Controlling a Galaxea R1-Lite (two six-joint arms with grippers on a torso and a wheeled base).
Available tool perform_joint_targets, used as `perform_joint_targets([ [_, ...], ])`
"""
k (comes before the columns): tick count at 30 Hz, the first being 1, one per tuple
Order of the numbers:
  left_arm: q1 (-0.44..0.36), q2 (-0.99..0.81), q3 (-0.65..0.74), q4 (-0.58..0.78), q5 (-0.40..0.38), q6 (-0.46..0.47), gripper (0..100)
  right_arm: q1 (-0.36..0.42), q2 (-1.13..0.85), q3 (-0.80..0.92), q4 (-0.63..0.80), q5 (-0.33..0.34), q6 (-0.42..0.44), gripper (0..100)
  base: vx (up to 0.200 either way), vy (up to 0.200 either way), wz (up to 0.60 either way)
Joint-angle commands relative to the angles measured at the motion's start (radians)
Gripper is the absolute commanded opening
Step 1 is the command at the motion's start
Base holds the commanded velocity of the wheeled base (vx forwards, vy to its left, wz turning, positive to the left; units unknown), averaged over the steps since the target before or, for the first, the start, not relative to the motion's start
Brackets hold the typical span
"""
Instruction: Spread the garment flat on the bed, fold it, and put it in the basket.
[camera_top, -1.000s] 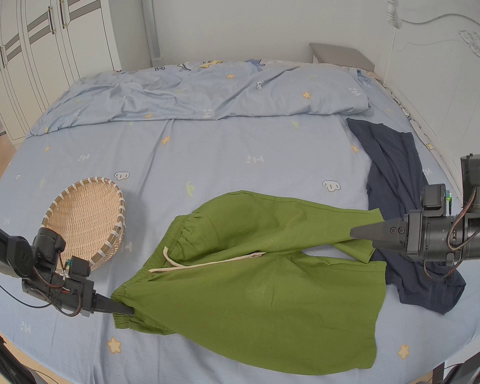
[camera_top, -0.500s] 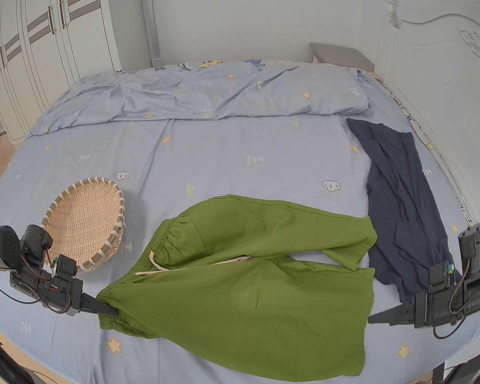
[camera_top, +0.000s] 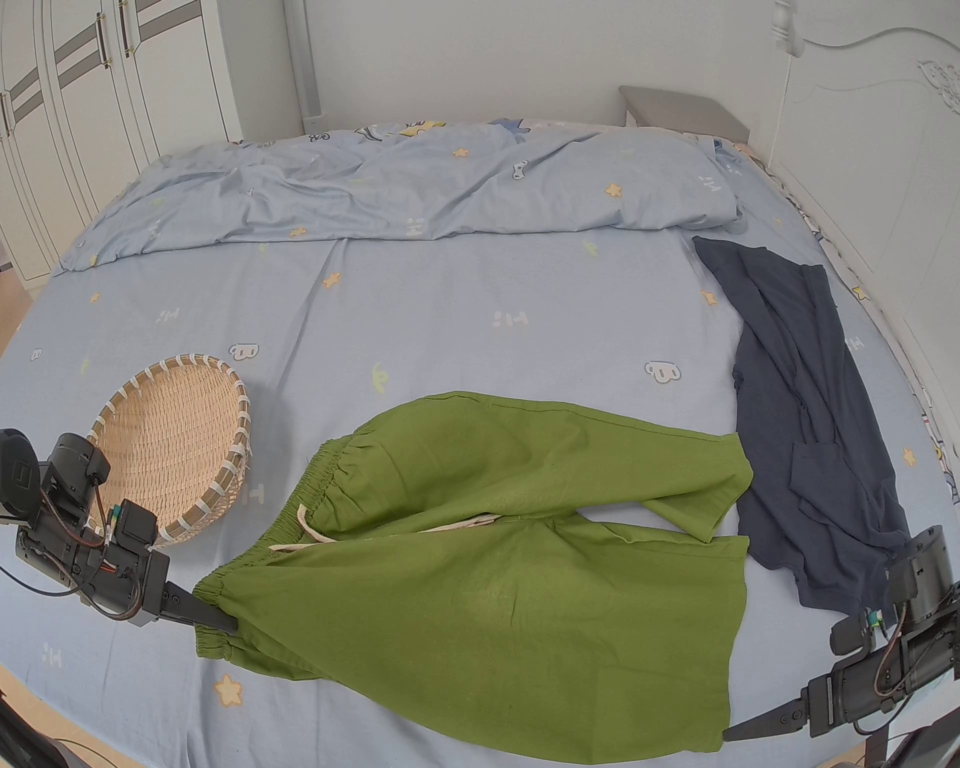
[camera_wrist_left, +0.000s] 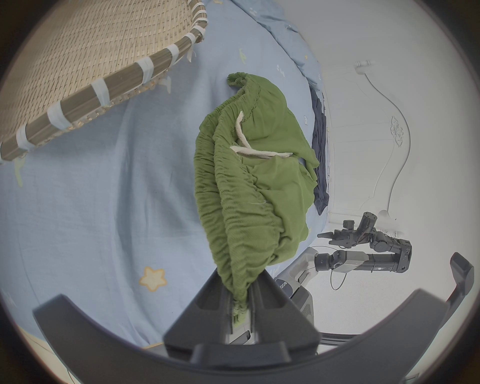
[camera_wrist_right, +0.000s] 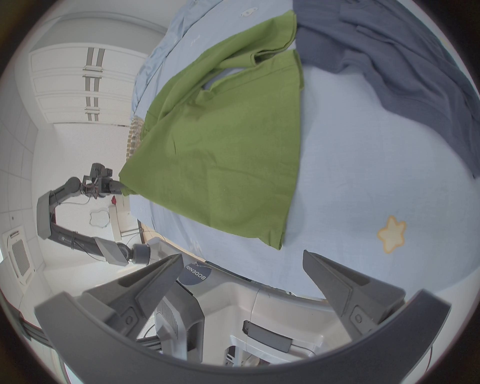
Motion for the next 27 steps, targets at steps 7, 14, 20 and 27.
perform_joint_targets([
  [7,-0.002,-0.003,0.003,-0.006,0.001,0.001,0,0.003,0.349,0.095,-0.294,0.036,-0.079,100,0.000,0.000,0.00],
  [14,-0.004,0.000,-0.001,-0.011,0.001,0.001,0,0.034,0.416,0.130,-0.406,0.039,-0.076,100,0.000,0.000,0.00],
  [20,-0.004,0.000,-0.001,-0.011,0.001,0.001,0,0.065,0.451,0.126,-0.415,0.039,-0.076,100,0.000,0.000,0.00],
  [27,-0.001,-0.002,0.000,-0.023,0.001,0.001,0,0.100,0.505,0.103,-0.484,0.070,-0.068,100,0.000,0.000,0.00],
])
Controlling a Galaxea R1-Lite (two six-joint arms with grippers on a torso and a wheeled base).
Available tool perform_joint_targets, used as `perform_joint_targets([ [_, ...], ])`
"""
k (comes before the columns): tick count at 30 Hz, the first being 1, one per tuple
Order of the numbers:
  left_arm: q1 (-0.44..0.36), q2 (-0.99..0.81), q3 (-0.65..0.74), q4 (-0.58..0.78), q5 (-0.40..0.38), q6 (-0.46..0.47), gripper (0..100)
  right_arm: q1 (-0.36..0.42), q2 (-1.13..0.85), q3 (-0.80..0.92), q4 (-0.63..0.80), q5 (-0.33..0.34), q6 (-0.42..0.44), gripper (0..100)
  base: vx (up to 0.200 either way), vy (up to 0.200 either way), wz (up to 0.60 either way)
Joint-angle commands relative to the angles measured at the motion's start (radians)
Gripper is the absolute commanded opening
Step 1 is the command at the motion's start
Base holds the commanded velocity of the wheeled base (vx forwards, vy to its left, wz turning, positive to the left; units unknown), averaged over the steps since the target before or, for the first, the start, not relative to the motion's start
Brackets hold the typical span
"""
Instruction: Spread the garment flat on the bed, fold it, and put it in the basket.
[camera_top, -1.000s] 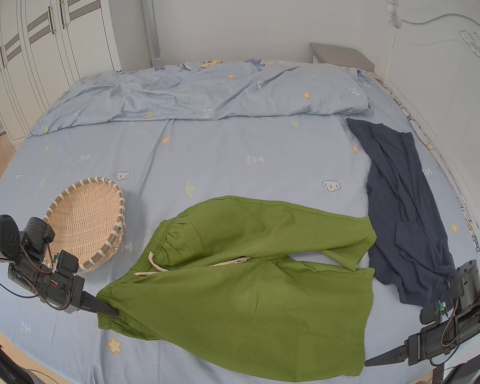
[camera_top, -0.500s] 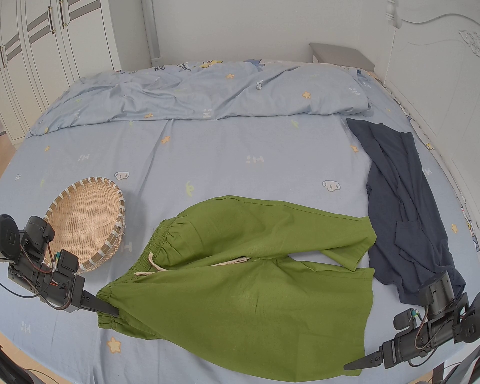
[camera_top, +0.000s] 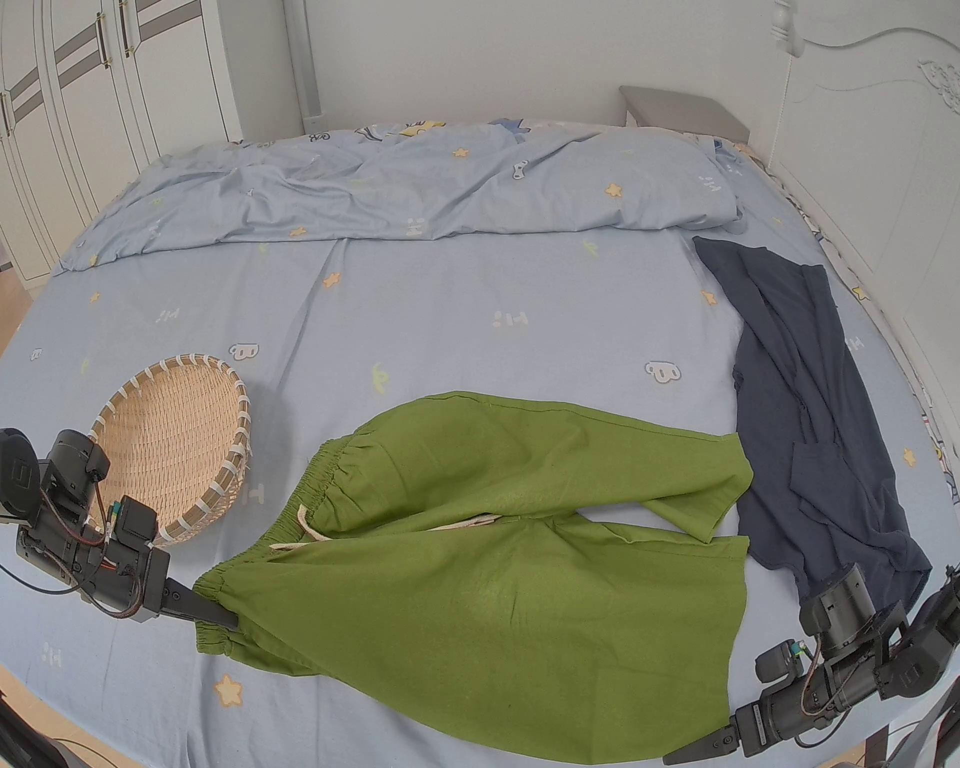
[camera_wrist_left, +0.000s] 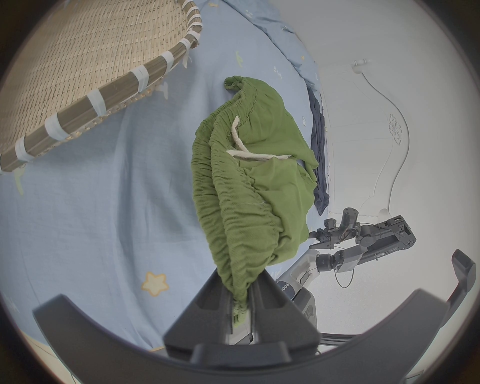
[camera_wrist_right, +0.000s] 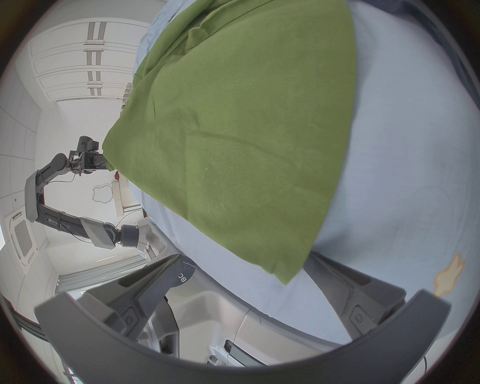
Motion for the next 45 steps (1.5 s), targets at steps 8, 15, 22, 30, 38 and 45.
perform_joint_targets([
  [8,0.002,0.002,0.002,-0.004,0.000,0.000,0,0.019,0.069,-0.014,-0.050,0.009,0.005,100,0.000,0.000,0.00],
  [15,0.008,0.003,-0.001,-0.004,0.000,-0.001,0,0.015,0.066,-0.011,-0.050,0.009,0.017,0,0.000,0.000,0.00],
  [22,0.012,0.008,0.000,-0.001,0.003,0.000,0,0.005,0.058,0.001,-0.050,0.007,0.045,0,0.000,0.000,0.00],
  [30,0.015,0.013,-0.001,0.010,0.037,0.000,0,-0.038,0.026,0.024,-0.048,0.003,0.040,0,0.000,0.000,0.00],
  [38,0.014,0.019,0.016,0.121,0.081,0.000,0,-0.128,-0.194,-0.048,0.164,-0.003,0.025,0,0.000,0.000,0.00],
  [45,-0.001,0.016,0.109,0.096,0.140,0.003,0,-0.255,-0.240,-0.121,0.341,0.003,-0.106,0,0.000,0.000,0.00],
])
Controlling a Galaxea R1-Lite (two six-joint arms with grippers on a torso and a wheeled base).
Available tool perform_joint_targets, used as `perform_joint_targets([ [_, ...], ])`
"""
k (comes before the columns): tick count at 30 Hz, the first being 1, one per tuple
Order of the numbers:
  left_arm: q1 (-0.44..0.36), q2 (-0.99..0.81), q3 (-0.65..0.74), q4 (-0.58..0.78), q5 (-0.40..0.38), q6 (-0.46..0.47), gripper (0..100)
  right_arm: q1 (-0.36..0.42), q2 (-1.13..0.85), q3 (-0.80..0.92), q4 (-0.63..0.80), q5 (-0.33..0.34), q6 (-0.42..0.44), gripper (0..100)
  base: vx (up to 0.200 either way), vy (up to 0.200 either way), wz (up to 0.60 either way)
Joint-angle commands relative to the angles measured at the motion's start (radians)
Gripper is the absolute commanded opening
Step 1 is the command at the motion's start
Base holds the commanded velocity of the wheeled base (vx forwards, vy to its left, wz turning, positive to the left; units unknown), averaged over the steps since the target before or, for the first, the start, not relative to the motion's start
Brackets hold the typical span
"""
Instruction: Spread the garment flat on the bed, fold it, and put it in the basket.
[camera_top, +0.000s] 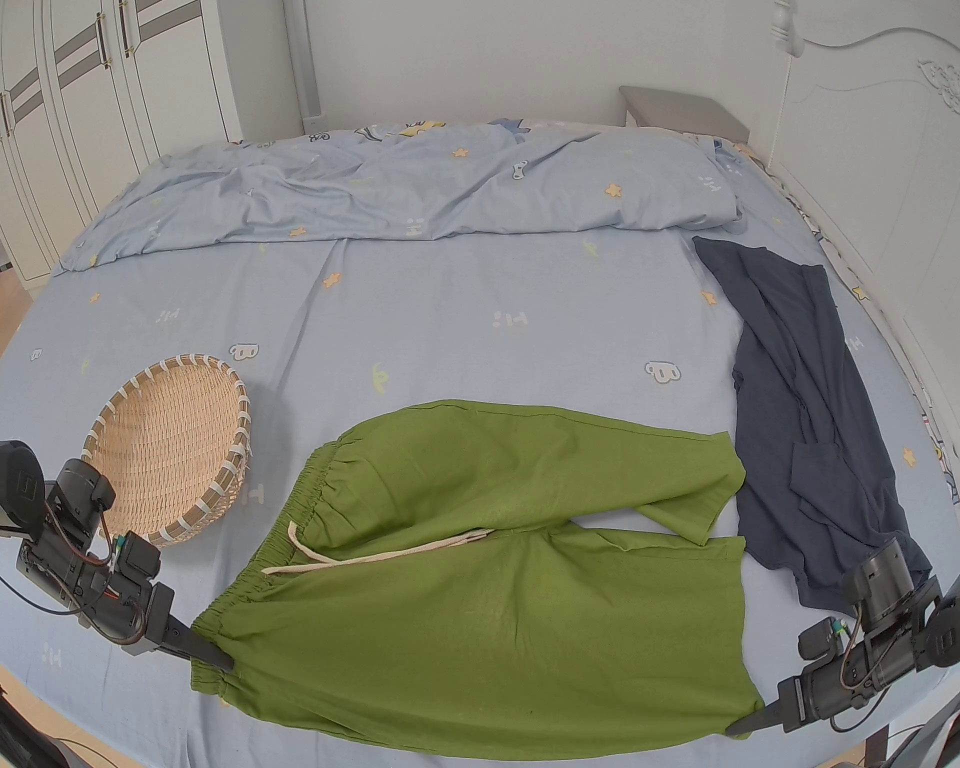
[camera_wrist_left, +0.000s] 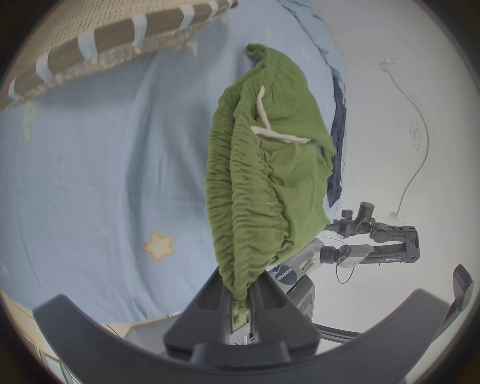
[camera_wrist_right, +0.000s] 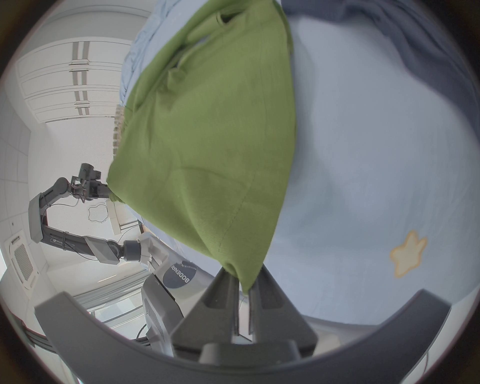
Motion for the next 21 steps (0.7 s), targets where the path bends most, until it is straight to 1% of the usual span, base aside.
perform_joint_targets([
  [1,-0.010,0.003,0.086,-0.017,0.051,0.003,0,-0.112,-0.073,-0.057,0.051,0.007,-0.073,0,0.000,0.000,0.00],
  [3,-0.008,0.004,0.112,-0.041,0.059,0.003,0,-0.130,-0.068,-0.056,0.051,0.009,-0.088,0,0.000,0.000,0.00],
  [5,-0.007,0.010,0.181,-0.109,0.071,0.003,0,-0.147,-0.062,-0.054,0.053,0.012,-0.113,0,0.000,0.000,0.00],
  [10,0.003,0.023,0.284,-0.216,0.108,0.003,0,-0.127,-0.028,-0.045,0.050,0.015,-0.126,0,0.000,0.000,0.00],
  [14,0.015,0.041,0.289,-0.238,0.109,0.003,0,-0.088,0.009,-0.031,0.051,0.014,-0.140,0,0.000,0.000,0.00],
  [19,0.006,0.040,0.290,-0.238,0.109,0.004,0,-0.048,0.015,0.001,0.050,0.015,-0.143,0,0.000,0.000,0.00],
  [20,0.007,0.038,0.290,-0.236,0.109,0.004,0,-0.028,0.016,0.012,0.048,0.012,-0.149,0,0.000,0.000,0.00],
  [21,0.007,0.038,0.290,-0.236,0.109,0.004,0,-0.028,0.016,0.012,0.048,0.012,-0.149,0,0.000,0.000,0.00],
])
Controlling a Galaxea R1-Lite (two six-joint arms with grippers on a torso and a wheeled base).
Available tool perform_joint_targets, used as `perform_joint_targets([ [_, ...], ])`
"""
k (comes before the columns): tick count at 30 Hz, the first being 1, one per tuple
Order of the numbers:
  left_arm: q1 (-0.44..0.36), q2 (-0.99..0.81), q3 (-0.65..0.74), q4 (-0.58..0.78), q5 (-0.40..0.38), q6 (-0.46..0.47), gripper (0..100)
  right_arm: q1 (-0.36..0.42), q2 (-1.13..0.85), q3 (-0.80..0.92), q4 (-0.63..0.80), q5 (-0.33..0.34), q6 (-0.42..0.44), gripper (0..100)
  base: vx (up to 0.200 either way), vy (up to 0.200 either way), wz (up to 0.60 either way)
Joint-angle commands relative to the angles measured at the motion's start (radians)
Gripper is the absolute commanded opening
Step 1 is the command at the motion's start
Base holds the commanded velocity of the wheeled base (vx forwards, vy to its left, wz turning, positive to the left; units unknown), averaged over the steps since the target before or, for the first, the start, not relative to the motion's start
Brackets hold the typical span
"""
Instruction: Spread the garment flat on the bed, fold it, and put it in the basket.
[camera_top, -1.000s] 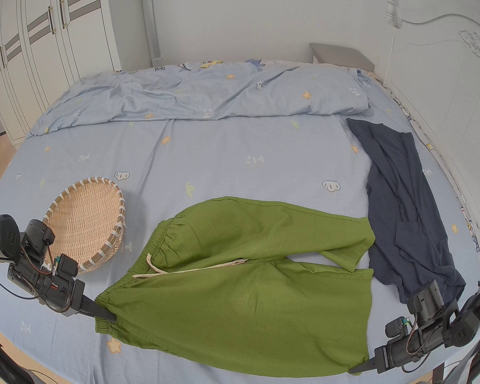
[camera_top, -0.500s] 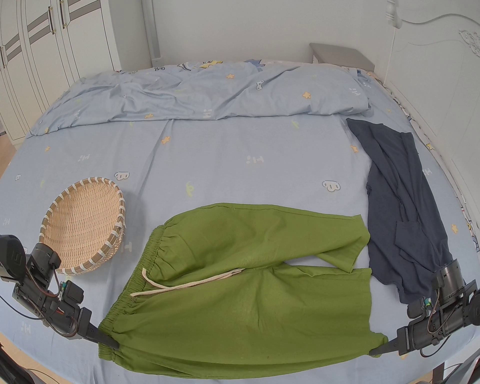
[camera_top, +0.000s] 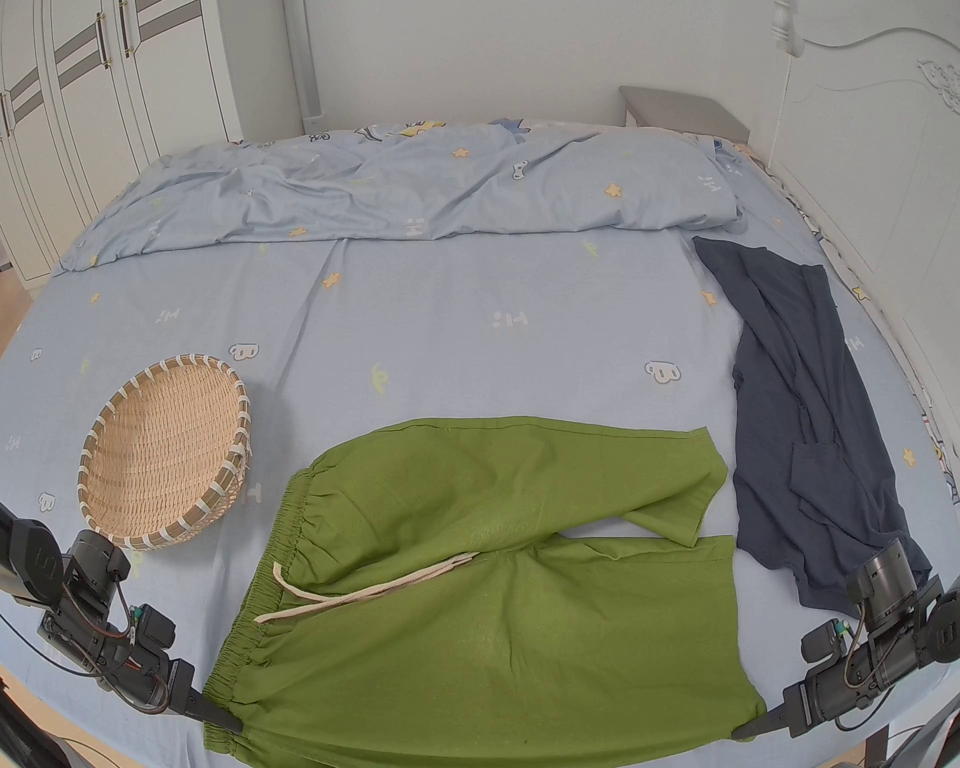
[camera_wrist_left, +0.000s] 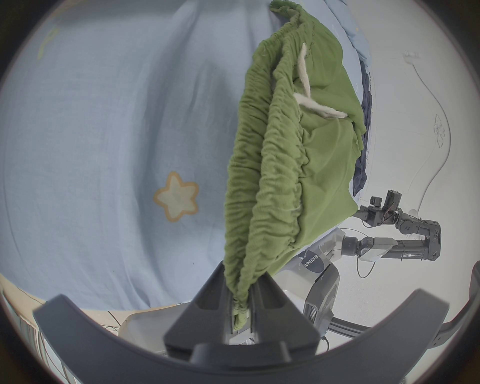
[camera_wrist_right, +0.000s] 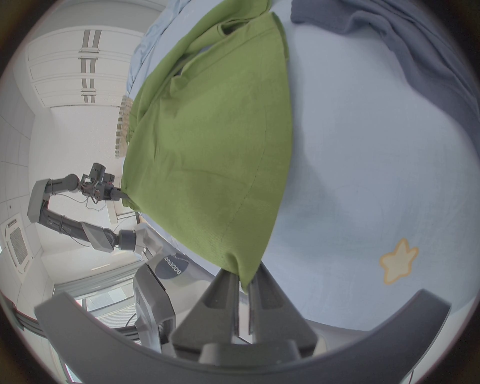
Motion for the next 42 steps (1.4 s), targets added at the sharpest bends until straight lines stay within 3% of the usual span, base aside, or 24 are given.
perform_joint_targets([
  [1,0.004,0.007,0.002,0.000,-0.002,0.002,0,0.043,0.022,0.024,-0.002,-0.002,-0.011,0,0.000,0.000,0.00],
  [17,-0.005,0.027,0.013,0.000,0.000,0.005,0,0.057,0.092,0.042,-0.005,-0.010,-0.049,0,0.000,0.000,0.00],
  [18,-0.007,0.027,0.016,-0.001,0.001,0.005,100,0.059,0.092,0.042,-0.005,-0.010,-0.049,0,0.000,0.000,0.00],
  [19,-0.007,0.026,0.016,-0.001,0.001,0.005,100,0.059,0.092,0.042,-0.005,-0.010,-0.049,0,0.000,0.000,0.00],
  [20,-0.007,0.026,0.016,-0.001,0.001,0.005,100,0.060,0.092,0.042,-0.005,-0.008,-0.049,100,0.000,0.000,0.00],
  [30,0.010,0.014,0.002,0.010,-0.002,0.005,100,0.062,0.066,0.045,-0.005,-0.005,-0.046,100,0.000,0.000,0.00],
  [37,0.088,-0.115,-0.064,0.062,-0.009,-0.005,100,0.046,-0.151,0.035,0.001,-0.011,-0.037,100,0.000,0.000,0.00],
  [42,0.072,-0.151,-0.154,0.123,-0.015,-0.032,100,0.023,-0.316,-0.010,0.007,-0.023,-0.039,100,0.000,0.000,0.00],
])
